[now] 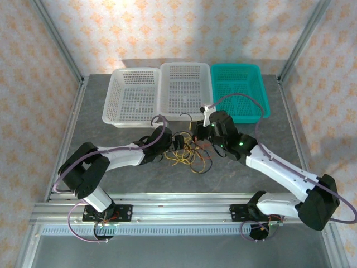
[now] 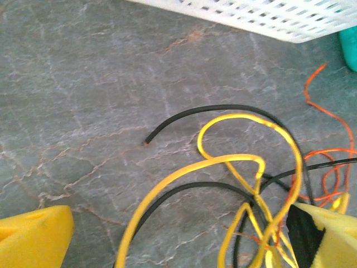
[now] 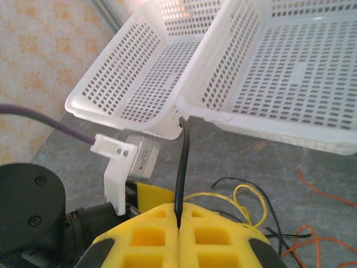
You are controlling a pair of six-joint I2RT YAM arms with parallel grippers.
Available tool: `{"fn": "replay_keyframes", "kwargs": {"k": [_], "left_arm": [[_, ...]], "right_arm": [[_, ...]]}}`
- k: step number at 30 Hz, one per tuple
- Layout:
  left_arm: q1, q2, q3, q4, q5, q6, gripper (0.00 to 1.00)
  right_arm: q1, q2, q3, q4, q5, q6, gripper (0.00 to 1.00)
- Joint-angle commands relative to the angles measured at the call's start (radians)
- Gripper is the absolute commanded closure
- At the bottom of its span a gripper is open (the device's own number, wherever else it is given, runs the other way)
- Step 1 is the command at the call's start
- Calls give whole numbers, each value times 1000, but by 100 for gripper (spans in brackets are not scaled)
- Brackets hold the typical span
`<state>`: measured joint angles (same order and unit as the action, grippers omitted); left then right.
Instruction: Untangle the cables
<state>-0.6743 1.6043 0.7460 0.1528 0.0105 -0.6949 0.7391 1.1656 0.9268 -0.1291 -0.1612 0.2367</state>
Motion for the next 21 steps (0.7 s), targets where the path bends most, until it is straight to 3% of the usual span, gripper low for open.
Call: {"fn": "replay_keyframes", "kwargs": {"k": [1, 21], "left_arm": [[-6, 15, -26, -3, -41, -6, 1], [-8, 56, -25, -18, -84, 5, 1]], "right_arm": [[5, -36, 44, 31, 89, -36, 100], [4, -101, 194, 36, 146, -126, 100]]}}
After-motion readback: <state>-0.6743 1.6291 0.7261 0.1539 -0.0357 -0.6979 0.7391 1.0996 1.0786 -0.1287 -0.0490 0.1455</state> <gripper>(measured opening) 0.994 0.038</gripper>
